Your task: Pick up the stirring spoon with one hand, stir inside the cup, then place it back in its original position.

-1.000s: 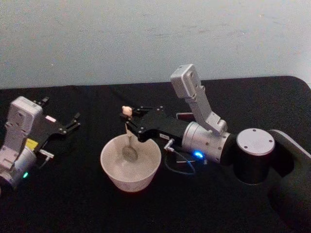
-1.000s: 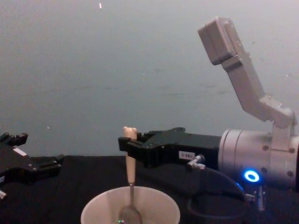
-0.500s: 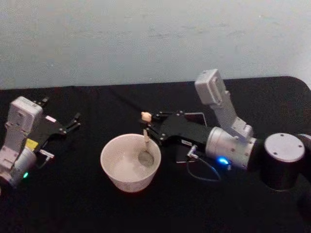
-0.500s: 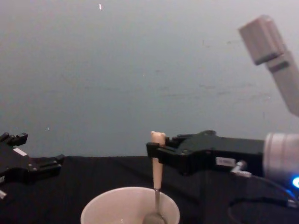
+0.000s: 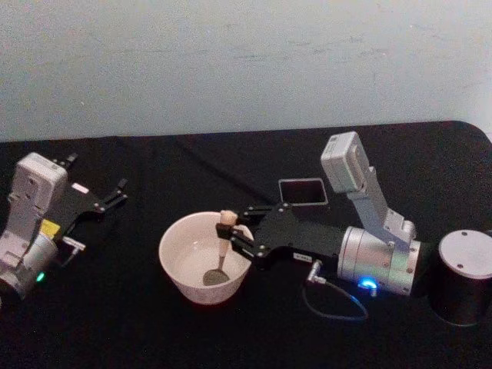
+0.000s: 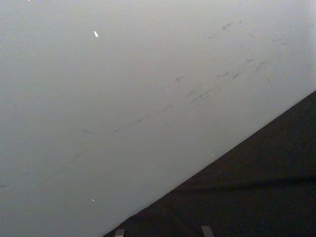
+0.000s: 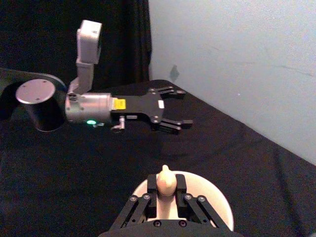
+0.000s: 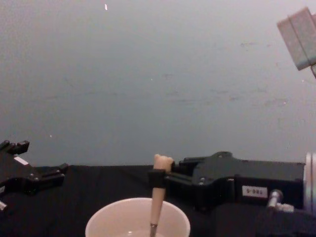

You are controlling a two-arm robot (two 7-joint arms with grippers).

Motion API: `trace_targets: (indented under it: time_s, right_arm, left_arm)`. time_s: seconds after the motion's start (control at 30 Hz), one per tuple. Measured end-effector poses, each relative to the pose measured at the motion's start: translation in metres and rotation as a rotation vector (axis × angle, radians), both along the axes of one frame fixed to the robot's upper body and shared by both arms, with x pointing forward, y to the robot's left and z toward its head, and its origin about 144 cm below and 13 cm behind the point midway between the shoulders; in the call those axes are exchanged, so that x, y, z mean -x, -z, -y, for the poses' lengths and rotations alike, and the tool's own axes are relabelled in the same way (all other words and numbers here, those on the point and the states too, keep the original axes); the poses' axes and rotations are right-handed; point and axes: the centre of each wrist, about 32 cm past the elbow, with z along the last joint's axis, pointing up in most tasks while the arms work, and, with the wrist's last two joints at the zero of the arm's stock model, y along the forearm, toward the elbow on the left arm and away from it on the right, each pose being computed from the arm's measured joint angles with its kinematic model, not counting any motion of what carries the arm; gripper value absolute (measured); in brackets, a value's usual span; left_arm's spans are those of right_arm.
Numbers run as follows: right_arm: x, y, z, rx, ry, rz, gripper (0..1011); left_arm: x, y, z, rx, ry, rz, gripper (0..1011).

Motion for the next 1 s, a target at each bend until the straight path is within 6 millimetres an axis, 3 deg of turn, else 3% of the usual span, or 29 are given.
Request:
trace_targets:
  time_s: [0.43,1.0]
  right_arm:
    - [-0.001,0.001,-0.026,-0.013,-0.048,-0.009,211]
    - [-0.025,0.0,-0.057,-0.003,0.003,0.022,211]
  left_arm:
    - [0.0,0.0,0.0,0.0,0.0,0.0,1001]
    - [0.0,0.0,0.0,0.0,0.0,0.0,1001]
